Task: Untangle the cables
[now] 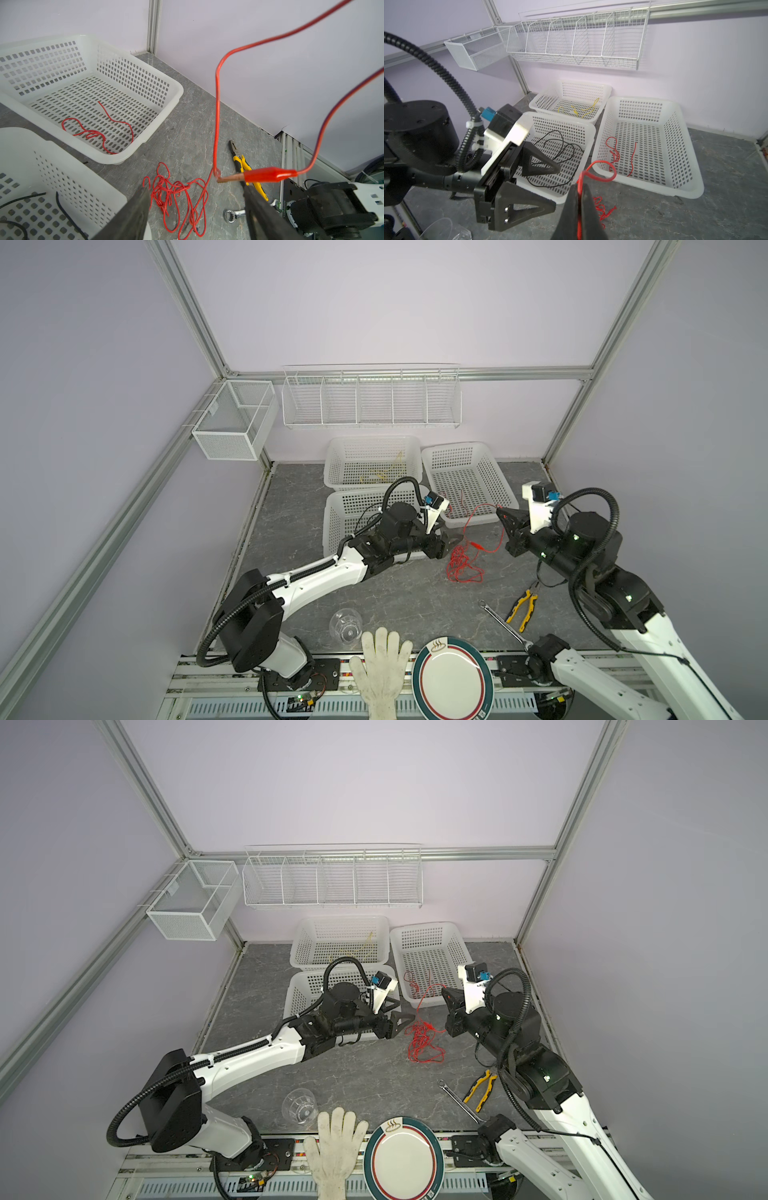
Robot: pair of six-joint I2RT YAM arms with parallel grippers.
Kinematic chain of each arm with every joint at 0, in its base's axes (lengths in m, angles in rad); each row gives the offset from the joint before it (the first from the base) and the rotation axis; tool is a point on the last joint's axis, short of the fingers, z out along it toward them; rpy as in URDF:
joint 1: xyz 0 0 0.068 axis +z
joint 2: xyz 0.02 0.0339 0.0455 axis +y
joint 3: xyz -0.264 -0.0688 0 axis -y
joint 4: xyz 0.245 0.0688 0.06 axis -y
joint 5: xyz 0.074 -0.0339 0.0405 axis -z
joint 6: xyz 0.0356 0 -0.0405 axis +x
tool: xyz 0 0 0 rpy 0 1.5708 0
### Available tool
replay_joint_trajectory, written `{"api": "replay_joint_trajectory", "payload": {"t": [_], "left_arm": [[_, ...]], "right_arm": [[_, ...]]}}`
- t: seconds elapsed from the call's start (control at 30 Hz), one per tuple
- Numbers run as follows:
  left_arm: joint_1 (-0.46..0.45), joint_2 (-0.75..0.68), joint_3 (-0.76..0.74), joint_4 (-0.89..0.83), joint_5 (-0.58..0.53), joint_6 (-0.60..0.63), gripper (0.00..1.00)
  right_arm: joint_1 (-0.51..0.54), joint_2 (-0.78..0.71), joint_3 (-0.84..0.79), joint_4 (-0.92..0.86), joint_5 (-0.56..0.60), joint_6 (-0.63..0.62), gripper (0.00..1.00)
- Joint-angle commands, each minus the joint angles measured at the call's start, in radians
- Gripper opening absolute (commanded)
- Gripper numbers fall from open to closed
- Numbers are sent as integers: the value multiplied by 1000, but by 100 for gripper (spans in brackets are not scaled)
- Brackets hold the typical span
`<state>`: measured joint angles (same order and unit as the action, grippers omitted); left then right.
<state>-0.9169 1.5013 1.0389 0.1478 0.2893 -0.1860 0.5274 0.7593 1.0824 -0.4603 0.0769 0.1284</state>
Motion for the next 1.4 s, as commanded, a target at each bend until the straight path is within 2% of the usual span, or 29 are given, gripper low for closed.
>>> {"api": "replay_joint_trajectory", "payload": {"t": [0.0,0.1,0.17,0.4,0.6,0.7,0.83,1.2,1.37], "left_arm": [[-1,-31,-20,7,-18,13,72],[0,-36,-31,6,-30,15,72],[0,-38,-34,6,-36,15,71],[-1,-7,-31,21,-29,8,72],[-6,41,-14,48,-9,-8,72],[-16,66,10,46,4,-12,72],[-22,80,33,19,7,0,72],[-22,85,36,-2,-2,31,72],[-22,88,43,-14,-1,40,72]], "right_arm": [[5,17,47,40,108,-51,6],[5,18,78,47,202,-56,6],[5,9,83,72,220,-56,6],[3,33,85,111,83,-55,6],[4,87,88,144,-110,-36,6],[4,120,78,134,-132,-19,6],[2,126,54,64,-14,0,6],[-1,-21,35,-229,341,33,6],[-7,-50,7,-274,476,69,6]]}}
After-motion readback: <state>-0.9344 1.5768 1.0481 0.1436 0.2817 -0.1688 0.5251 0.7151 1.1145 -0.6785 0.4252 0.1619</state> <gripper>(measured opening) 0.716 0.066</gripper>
